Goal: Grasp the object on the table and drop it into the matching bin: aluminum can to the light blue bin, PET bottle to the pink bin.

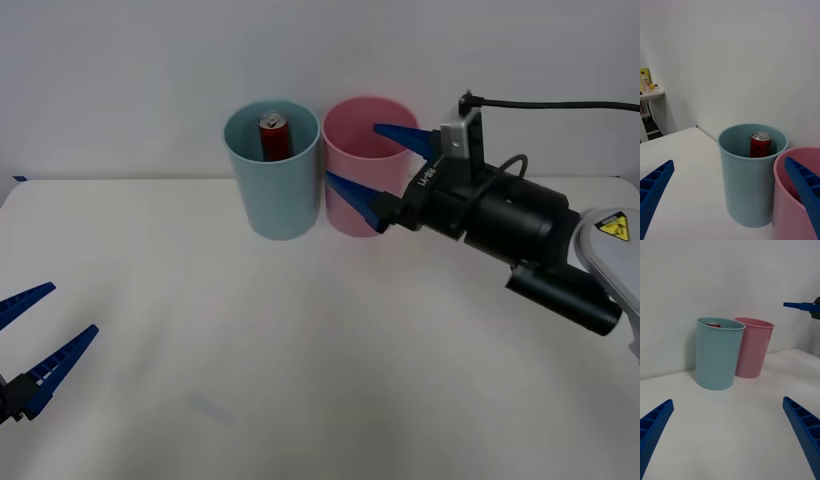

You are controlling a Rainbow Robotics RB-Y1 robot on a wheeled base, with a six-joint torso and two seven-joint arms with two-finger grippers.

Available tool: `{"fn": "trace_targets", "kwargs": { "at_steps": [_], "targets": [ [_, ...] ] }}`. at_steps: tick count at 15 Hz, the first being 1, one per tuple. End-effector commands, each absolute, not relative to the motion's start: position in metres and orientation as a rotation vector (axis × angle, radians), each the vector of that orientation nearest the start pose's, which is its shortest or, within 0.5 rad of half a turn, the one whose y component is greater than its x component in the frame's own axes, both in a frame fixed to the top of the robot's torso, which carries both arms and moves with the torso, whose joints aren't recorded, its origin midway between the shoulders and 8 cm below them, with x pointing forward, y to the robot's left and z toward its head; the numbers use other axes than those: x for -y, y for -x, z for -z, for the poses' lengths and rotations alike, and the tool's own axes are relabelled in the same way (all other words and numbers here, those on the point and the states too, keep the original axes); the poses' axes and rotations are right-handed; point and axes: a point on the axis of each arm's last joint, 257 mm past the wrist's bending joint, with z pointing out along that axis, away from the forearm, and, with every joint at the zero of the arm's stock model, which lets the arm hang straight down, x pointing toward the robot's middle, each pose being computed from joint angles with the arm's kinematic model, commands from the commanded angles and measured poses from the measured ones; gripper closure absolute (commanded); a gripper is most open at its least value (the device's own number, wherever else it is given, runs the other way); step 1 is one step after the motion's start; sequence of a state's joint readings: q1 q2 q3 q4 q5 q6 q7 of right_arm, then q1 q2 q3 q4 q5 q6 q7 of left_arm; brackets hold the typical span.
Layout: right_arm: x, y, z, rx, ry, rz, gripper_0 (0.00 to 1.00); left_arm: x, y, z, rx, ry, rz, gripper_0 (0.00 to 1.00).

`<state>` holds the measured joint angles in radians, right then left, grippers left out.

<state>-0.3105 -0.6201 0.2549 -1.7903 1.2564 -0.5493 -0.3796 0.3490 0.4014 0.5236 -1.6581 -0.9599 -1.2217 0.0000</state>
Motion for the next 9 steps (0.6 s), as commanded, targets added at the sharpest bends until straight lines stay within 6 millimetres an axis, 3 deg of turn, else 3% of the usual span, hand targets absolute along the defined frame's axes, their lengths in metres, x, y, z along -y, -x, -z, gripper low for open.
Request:
{"fn": "trace_targets", "kwargs": {
  "at_steps": [1,9],
  "targets": [
    [0.096,-0.463,0.073,-1.351,0.821,-0.685,0.0,-0.33,-0.342,0.169,-1.441,-0.465,0.567,0.0],
    [0.184,-0.405,0.131,-1.397,0.852,-0.583,0.0,-0.33,-0.342,0.169,-1.441,-0.465,0.567,0.0]
  ]
}}
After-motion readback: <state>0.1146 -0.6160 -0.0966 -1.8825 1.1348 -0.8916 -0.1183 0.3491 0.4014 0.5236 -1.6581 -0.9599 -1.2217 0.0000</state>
